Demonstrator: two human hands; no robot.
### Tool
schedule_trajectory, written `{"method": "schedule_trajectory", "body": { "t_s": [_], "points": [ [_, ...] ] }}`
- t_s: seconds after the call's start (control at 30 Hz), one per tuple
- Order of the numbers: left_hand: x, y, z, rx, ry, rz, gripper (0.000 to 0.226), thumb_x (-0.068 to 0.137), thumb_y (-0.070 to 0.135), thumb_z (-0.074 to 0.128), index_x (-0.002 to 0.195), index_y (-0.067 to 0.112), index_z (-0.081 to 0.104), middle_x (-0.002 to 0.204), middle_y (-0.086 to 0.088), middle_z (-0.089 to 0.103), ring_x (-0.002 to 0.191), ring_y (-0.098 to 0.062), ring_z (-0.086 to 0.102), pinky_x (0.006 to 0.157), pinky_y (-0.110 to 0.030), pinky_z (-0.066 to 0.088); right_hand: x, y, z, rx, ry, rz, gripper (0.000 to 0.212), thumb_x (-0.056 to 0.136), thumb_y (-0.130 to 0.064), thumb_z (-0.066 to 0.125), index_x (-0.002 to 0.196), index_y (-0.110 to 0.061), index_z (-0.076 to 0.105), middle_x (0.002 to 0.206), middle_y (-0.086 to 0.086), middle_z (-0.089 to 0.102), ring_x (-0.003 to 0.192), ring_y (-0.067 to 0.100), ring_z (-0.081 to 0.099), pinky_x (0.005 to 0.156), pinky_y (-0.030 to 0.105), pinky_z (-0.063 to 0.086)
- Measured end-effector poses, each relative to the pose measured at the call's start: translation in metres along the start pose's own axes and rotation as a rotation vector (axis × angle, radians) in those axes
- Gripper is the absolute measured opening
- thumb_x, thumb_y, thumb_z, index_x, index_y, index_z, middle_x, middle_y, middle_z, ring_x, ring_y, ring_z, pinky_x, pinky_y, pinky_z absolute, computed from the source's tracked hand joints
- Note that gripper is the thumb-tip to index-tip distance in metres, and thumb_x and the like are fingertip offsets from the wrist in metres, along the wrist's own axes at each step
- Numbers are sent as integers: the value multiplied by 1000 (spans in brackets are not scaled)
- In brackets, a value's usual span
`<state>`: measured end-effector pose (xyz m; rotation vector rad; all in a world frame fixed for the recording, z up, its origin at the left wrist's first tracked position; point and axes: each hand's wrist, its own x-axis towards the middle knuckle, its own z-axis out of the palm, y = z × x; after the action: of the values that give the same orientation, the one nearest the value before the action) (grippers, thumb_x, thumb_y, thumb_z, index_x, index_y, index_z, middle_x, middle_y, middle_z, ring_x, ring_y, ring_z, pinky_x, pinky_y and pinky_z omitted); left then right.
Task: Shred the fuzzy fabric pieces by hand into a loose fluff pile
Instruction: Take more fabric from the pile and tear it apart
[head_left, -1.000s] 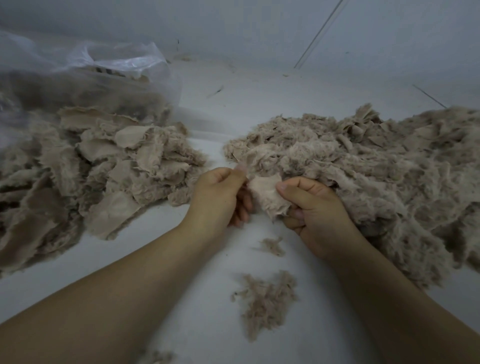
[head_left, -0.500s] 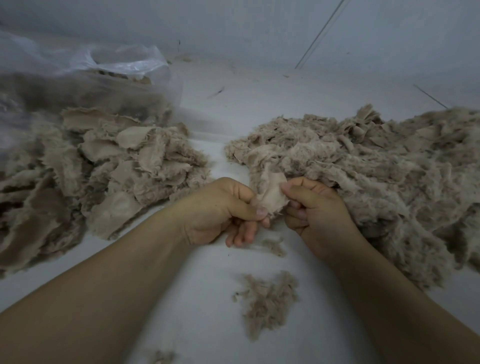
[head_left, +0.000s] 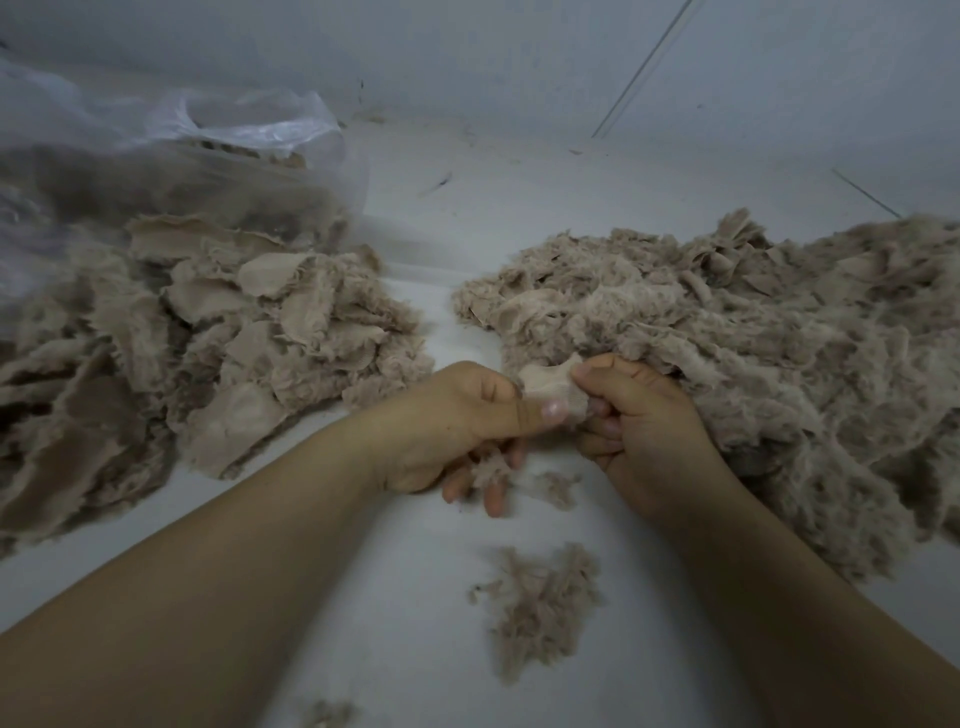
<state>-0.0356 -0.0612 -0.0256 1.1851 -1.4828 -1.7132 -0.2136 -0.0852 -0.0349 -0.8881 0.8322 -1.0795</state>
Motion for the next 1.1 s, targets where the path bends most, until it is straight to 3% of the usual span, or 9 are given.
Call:
{"method": "schedule_trajectory", "body": {
  "t_s": [0.13,0.27,0.43,0.57,0.67,0.83,0.93,1.03,1.1],
  "points": [
    [4,-1,5,-109,143,37,40,69,33,77,79,4,51,63,-16,58,36,-27,57,28,-21,38,1,0,0,3,-6,6,35,98,-5,48,65,-12,54,50,-2,37,33,2,24,32,14,21],
    [2,-6,0,-23,38,68,23,74,15,75,71,-4,62,57,-19,61,35,-23,56,32,-22,43,1,0,1,13,21,10,33,98,-5,48,66,-11,54,50,-2,36,32,2,24,32,13,22],
    [-6,-5,-11,122,-270,122,3,79,5,74,76,5,74,58,-14,67,42,-18,60,42,-22,49,0,-1,2,16,36,20,32,99,-5,48,67,-11,49,49,-4,36,31,2,23,32,13,21],
    [-6,-2,-10,204,-466,185,22,75,6,75,95,14,78,98,-10,73,77,-18,66,60,-29,56,0,-2,2,21,39,20,30,99,-6,48,69,-10,50,49,-4,37,32,1,23,32,13,20],
    [-2,-2,-16,191,-537,246,41,74,-1,73,115,2,68,121,-15,61,102,-36,58,70,-53,54,-1,-1,2,-34,8,12,24,99,-8,49,75,-8,53,50,-4,38,33,1,24,33,14,20],
    [-3,-7,-11,-63,-253,204,4,81,6,71,81,5,74,83,-22,70,81,-39,70,49,-30,58,-1,-2,2,-28,-13,-3,20,98,-8,50,78,-5,53,47,-6,39,31,1,24,33,14,21],
    [0,-9,-6,-205,-57,214,15,83,10,71,72,1,66,64,-22,64,56,-31,68,32,-21,44,0,-1,0,-27,-27,-8,22,98,-8,49,77,-5,56,48,-5,38,32,1,24,33,14,22],
    [1,-5,-2,-225,68,189,25,79,23,73,85,3,60,57,-21,60,43,-28,61,29,-16,32,1,-1,0,1,-24,-13,34,96,-8,52,63,-13,58,50,-3,37,33,2,24,33,14,23],
    [3,-4,0,-193,84,159,30,77,30,72,88,4,60,53,-19,57,36,-25,55,29,-15,29,1,0,-1,-3,-31,-14,28,94,-9,53,67,-10,56,53,0,35,34,2,25,32,14,24]
  ]
}}
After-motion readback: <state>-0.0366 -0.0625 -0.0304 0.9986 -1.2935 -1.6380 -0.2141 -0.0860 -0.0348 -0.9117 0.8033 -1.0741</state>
